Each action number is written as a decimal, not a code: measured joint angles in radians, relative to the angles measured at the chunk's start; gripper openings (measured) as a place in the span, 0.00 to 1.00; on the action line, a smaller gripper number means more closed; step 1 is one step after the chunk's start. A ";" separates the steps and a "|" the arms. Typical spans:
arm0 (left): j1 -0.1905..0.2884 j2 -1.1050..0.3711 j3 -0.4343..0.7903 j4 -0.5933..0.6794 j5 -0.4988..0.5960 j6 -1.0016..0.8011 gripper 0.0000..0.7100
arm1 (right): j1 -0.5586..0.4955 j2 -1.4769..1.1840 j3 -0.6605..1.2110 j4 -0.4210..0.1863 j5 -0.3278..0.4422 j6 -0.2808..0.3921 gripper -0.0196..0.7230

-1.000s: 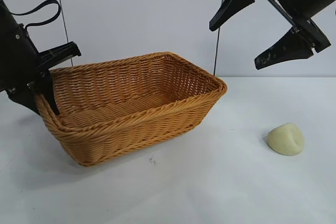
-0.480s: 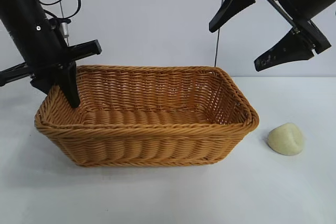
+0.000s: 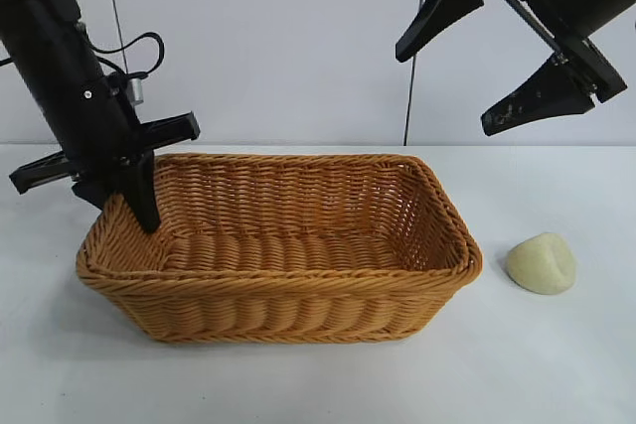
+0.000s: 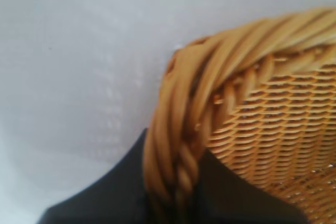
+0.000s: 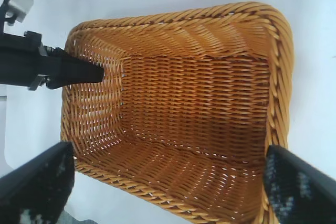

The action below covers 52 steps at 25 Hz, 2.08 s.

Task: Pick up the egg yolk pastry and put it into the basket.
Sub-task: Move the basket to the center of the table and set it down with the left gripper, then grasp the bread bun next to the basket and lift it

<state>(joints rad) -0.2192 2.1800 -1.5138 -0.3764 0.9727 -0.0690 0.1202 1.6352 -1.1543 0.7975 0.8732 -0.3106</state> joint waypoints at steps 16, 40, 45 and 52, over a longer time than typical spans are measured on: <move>0.000 0.002 0.000 -0.016 0.025 0.004 0.96 | 0.000 0.000 0.000 0.000 0.000 0.003 0.96; 0.065 -0.147 -0.209 0.304 0.207 0.005 0.98 | 0.000 0.000 0.000 -0.001 0.005 0.003 0.96; 0.167 -0.147 -0.209 0.319 0.233 0.010 0.98 | 0.000 0.000 0.000 -0.001 0.005 0.003 0.96; 0.196 -0.148 -0.209 0.326 0.241 0.045 0.98 | 0.000 0.000 0.000 -0.001 0.005 0.003 0.96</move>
<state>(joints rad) -0.0234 2.0325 -1.7231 -0.0502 1.2135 -0.0241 0.1202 1.6352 -1.1543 0.7967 0.8779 -0.3073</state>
